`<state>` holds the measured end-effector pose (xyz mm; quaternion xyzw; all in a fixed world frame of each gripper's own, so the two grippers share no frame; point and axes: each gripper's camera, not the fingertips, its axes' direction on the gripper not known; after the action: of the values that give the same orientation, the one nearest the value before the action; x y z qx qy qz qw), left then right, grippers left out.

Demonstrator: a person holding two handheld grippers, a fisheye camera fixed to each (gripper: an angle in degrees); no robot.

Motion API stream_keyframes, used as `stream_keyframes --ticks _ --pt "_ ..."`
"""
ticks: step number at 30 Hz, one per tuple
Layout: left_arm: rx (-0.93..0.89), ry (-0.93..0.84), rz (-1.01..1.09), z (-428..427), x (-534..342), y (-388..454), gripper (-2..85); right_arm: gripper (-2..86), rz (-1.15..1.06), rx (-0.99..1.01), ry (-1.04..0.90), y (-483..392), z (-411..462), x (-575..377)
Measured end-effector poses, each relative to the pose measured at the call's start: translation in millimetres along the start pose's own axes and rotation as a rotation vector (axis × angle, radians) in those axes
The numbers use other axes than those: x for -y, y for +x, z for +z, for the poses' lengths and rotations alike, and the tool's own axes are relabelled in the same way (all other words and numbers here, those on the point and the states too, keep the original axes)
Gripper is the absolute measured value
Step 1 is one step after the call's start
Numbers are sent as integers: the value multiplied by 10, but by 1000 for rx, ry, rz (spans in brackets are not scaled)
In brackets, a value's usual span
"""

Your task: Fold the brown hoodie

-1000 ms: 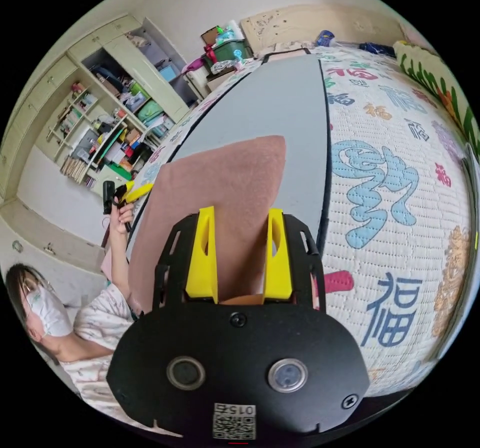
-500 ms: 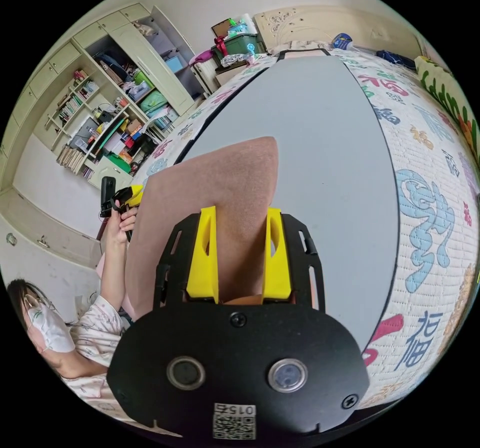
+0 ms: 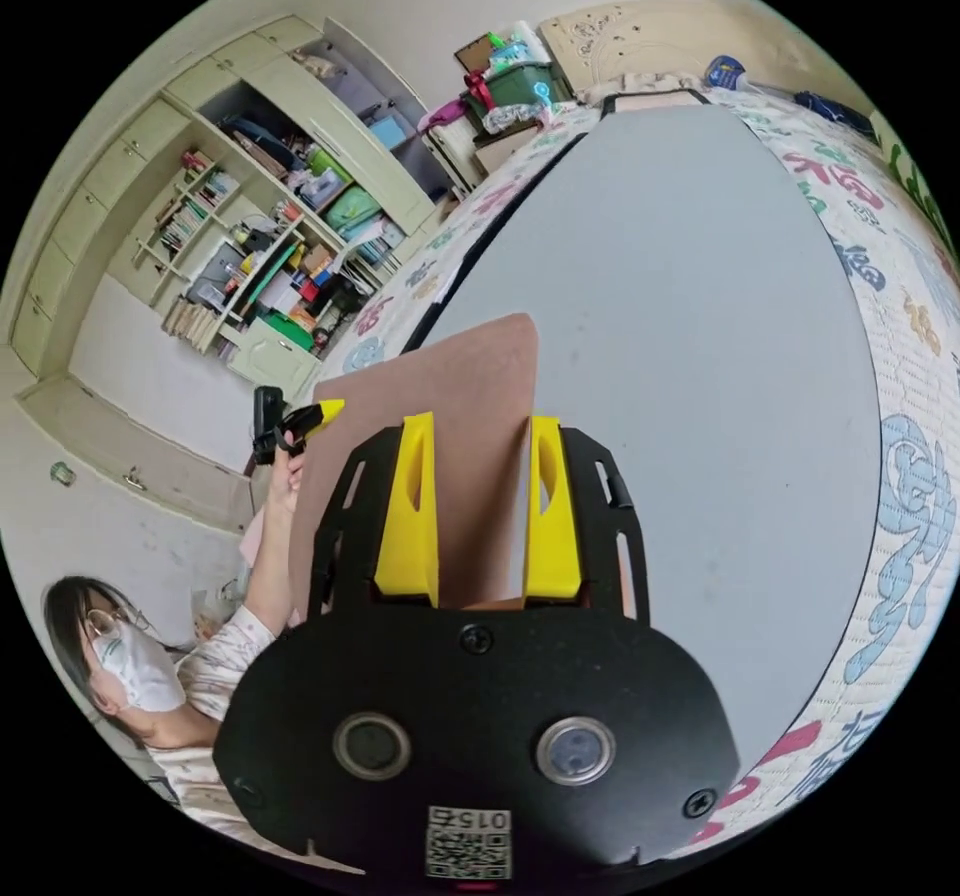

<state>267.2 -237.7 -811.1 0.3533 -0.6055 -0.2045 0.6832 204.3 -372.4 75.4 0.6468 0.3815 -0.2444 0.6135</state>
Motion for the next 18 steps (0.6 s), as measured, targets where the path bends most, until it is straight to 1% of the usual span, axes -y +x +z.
stream_keyframes --ticks 2,5,8,12,15,16,18 --pt "-8 -3 -2 13 -68 -147 101 125 -14 6 33 2 -113 -133" --pt "-8 -3 -1 32 -178 -332 100 117 -8 39 -47 10 48 -229" --pt "-12 -4 -5 57 -309 -543 97 100 23 40 -83 -33 232 -422" --pt "-18 14 9 70 -517 -780 88 69 -31 3 -16 -274 125 -870" --pt "62 62 116 8 -791 -686 83 65 -100 -20 49 -571 -49 -1313" --pt "102 89 194 -45 -937 -532 82 64 -126 -4 82 -691 -177 -1502" --pt "105 146 294 -169 -1152 -267 81 63 -168 44 152 -865 -467 -1820"
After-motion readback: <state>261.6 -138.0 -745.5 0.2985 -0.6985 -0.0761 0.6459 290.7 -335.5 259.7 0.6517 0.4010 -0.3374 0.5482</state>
